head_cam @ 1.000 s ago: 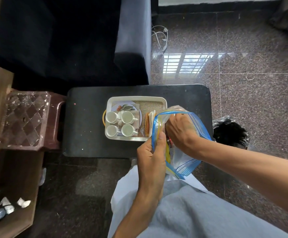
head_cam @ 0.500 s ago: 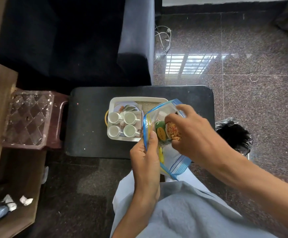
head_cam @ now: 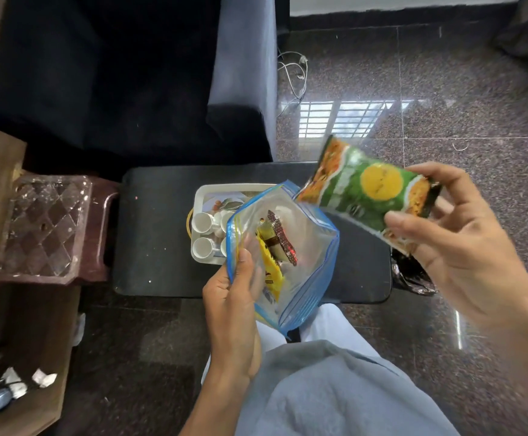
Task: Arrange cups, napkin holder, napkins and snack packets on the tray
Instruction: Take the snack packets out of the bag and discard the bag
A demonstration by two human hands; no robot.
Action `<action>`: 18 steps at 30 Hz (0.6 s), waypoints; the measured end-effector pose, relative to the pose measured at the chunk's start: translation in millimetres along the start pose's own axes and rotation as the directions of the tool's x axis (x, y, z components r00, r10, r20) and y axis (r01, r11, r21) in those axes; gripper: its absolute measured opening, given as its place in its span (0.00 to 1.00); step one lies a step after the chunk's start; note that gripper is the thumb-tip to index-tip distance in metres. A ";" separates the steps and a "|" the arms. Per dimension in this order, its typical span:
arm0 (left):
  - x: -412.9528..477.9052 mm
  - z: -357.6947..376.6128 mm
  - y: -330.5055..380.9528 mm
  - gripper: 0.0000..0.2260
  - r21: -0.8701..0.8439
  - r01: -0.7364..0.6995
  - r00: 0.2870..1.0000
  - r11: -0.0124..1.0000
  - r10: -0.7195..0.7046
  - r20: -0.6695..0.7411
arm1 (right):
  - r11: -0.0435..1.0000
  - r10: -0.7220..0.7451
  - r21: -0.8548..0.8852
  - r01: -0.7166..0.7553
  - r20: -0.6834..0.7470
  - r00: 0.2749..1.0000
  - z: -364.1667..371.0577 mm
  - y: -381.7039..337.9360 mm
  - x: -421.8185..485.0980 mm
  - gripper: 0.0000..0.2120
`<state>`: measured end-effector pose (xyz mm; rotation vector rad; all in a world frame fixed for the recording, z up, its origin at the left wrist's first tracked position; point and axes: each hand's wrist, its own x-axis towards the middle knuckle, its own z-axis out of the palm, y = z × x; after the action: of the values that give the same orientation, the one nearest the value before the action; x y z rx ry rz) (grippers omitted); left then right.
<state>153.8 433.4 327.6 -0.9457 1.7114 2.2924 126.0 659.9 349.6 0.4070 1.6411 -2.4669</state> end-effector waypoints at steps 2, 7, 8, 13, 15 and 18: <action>0.1 -3.3 1.1 0.14 -0.016 0.003 1.000 1.000 -0.003 -0.003 | 0.998 -0.031 0.053 0.038 -0.127 0.991 -12.6 4.6 8.9 0.21; 1.4 -12.9 1.6 0.16 0.004 0.017 1.000 1.000 -0.017 0.002 | 0.999 -0.016 -0.042 -0.002 -0.427 0.904 -56.1 65.6 50.8 0.23; 2.1 -15.0 1.9 0.16 0.018 0.017 1.000 1.000 -0.017 0.005 | 0.995 -0.026 -0.098 -0.026 -0.493 0.870 -64.8 86.5 61.3 0.23; 8.2 -29.9 3.4 0.17 0.070 0.006 1.000 0.998 -0.006 0.002 | 0.972 0.020 -0.160 -0.172 -0.673 0.739 -93.2 191.7 105.1 0.26; 10.2 -37.7 1.9 0.18 0.082 0.014 1.000 0.997 -0.015 0.010 | 0.957 0.057 -0.162 -0.239 -0.704 0.708 -100.1 224.9 115.2 0.26; 13.4 -48.6 -7.0 0.19 0.134 0.022 0.999 0.991 -0.025 0.024 | 0.938 0.097 -0.163 -0.306 -0.724 0.683 -106.9 262.6 123.4 0.28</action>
<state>165.8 388.6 306.7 -0.9013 1.8070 2.1351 95.1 658.9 41.9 1.5650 1.9946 -1.9581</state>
